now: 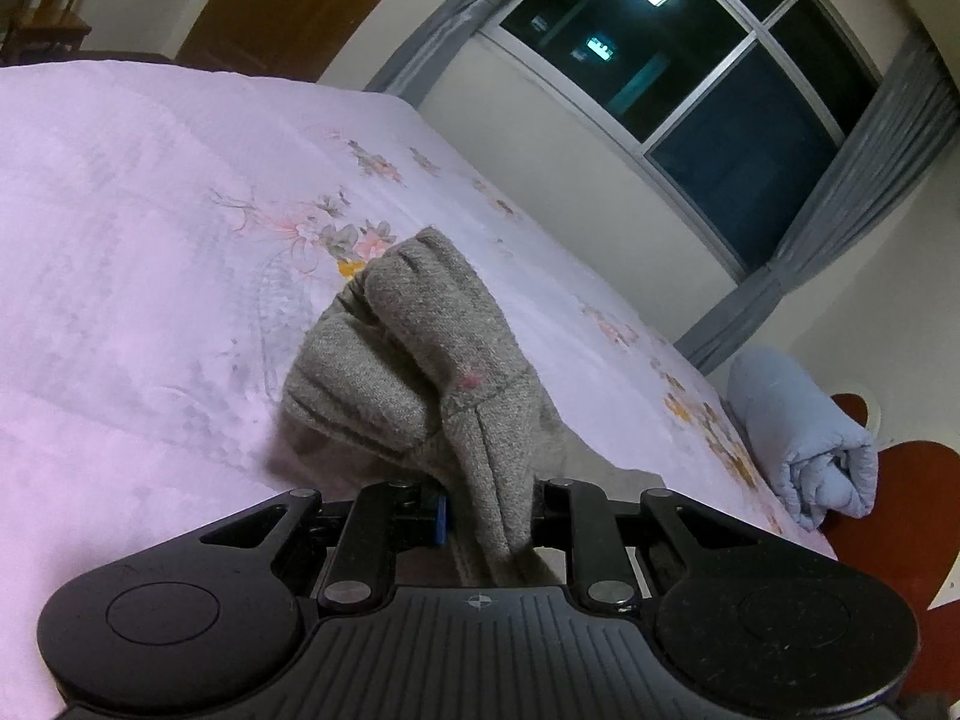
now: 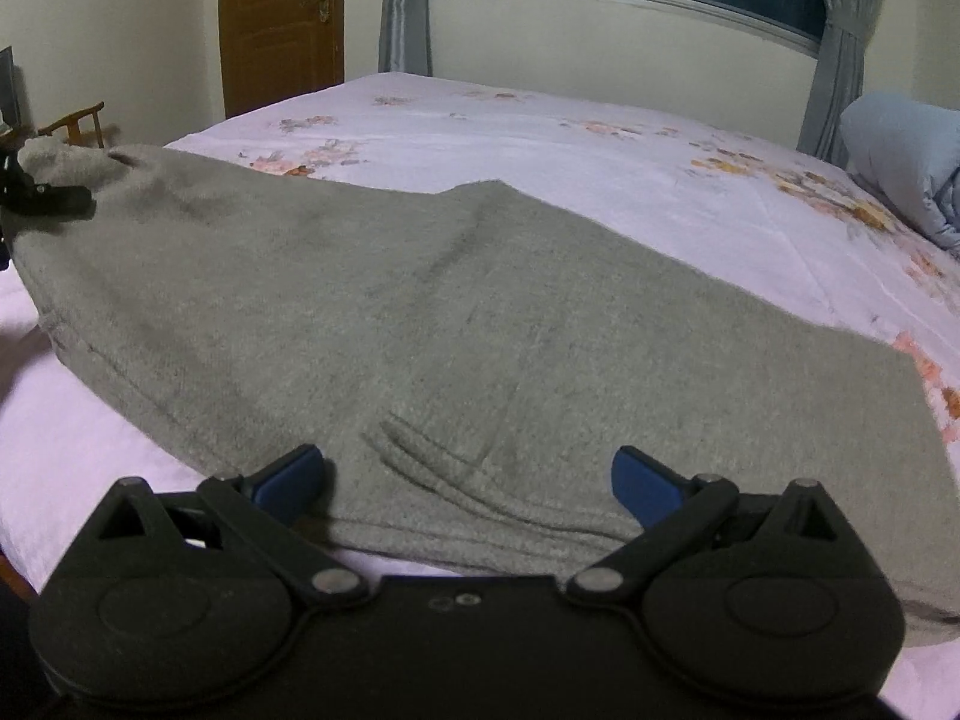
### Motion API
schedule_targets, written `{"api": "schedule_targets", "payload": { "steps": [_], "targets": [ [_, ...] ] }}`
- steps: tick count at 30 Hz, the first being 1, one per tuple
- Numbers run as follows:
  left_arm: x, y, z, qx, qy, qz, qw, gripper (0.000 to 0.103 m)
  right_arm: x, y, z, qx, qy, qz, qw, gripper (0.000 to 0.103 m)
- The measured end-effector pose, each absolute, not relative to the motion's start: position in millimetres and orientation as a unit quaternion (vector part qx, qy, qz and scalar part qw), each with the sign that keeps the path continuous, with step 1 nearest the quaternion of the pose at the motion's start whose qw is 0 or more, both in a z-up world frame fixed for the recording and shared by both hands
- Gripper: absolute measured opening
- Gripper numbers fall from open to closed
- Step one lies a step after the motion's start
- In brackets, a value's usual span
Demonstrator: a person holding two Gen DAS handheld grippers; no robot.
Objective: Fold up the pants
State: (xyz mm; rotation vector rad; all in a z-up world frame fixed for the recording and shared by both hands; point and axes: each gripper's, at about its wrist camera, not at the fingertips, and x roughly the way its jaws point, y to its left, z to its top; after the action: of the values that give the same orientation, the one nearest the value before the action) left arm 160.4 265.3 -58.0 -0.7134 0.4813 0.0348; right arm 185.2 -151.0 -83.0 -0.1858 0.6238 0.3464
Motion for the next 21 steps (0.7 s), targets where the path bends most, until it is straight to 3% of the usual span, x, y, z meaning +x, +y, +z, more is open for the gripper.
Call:
{"api": "schedule_targets", "payload": {
  "steps": [2, 4, 12, 17, 21],
  "targets": [
    [159, 263, -57, -0.341, 0.235, 0.017, 0.910, 0.020, 187, -151, -80, -0.086, 0.288, 0.157, 0.941, 0.097],
    [159, 260, -54, -0.338, 0.235, 0.015, 0.911, 0.020, 199, -144, -98, -0.111, 0.342, 0.153, 0.921, 0.097],
    [156, 247, -34, -0.314, 0.221, 0.021, 0.923, 0.020, 194, -172, -78, -0.065, 0.314, 0.158, 0.934, 0.097],
    [151, 243, -35, -0.318, 0.223, 0.031, 0.921, 0.020, 201, -168, -95, -0.084, 0.349, 0.151, 0.921, 0.097],
    [147, 245, -36, -0.313, 0.230, 0.032, 0.921, 0.020, 193, -166, -88, -0.065, 0.318, 0.147, 0.934, 0.097]
  ]
}}
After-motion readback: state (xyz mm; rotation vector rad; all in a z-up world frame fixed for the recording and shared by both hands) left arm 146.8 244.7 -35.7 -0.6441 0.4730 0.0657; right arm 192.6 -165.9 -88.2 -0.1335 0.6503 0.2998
